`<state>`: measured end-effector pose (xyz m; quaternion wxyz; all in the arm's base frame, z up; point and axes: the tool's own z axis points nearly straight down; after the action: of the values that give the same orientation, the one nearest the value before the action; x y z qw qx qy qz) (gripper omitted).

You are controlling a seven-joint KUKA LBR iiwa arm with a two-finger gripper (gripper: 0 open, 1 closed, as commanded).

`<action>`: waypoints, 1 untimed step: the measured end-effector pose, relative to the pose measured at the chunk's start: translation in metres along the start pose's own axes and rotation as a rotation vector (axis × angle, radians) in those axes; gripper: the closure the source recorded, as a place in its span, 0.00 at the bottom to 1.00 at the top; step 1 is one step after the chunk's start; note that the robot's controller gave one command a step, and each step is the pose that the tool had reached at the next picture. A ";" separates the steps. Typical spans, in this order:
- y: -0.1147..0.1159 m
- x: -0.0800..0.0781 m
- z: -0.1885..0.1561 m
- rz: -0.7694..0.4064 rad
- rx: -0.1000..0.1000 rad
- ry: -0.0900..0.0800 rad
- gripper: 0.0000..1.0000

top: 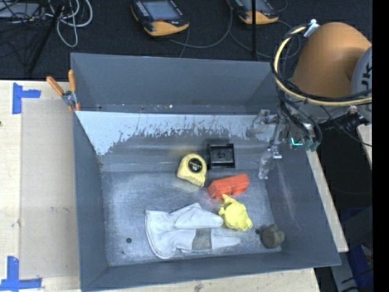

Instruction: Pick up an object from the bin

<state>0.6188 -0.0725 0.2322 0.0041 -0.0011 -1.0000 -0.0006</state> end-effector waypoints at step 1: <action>0.000 -0.001 -0.005 -0.001 0.001 -0.008 0.00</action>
Offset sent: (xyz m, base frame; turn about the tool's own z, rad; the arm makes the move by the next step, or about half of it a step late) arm -0.0042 0.0153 -0.1554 -0.1482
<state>0.6202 -0.0724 0.2371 0.0000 -0.0005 -1.0000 -0.0001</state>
